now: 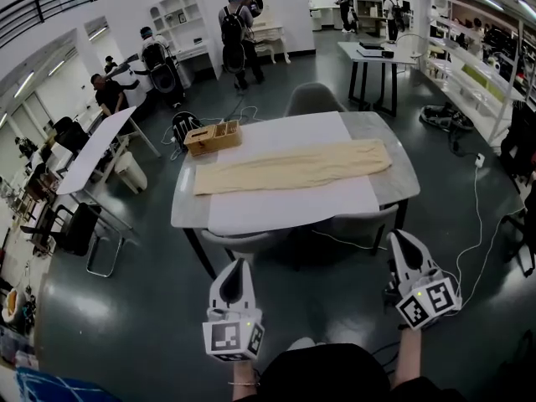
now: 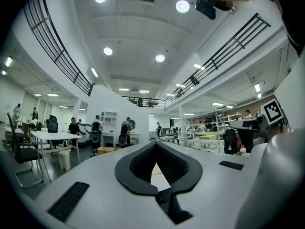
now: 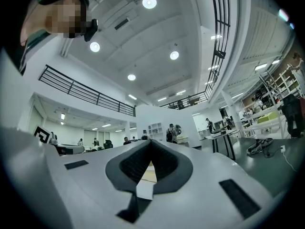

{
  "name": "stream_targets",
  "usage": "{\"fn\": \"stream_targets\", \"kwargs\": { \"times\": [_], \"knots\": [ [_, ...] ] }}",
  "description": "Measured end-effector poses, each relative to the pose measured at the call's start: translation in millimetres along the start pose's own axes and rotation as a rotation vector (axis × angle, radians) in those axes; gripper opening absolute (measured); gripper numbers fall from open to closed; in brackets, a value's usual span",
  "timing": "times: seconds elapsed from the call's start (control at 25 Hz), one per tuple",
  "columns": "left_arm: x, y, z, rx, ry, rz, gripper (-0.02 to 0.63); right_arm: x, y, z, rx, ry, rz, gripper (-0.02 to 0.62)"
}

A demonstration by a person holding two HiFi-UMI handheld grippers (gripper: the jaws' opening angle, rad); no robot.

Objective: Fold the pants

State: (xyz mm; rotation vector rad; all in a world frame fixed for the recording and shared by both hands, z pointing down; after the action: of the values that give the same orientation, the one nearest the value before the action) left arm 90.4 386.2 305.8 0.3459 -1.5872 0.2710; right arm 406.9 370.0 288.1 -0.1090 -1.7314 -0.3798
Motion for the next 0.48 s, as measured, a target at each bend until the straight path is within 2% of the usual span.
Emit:
{"fn": "stream_targets", "kwargs": {
  "times": [0.24, 0.48],
  "knots": [
    [3, -11, -1, -0.017, -0.007, 0.016, 0.008, 1, -11, -10, -0.027, -0.066, -0.019, 0.014],
    [13, -38, 13, -0.024, 0.003, 0.039, 0.008, 16, -40, -21, -0.003, -0.066, 0.008, 0.014]
  ]
}}
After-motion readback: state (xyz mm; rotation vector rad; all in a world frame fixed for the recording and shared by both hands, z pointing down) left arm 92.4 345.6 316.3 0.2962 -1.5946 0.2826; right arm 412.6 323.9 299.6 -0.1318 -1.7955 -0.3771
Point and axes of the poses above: the fingertips, and each gripper's own axes: y backward along the fingers, z to its left, x out of its underside, the point moved 2 cm from there along y, backward along the fingers, and after that the axes turned 8 degrees about x, right-handed, at the moved point
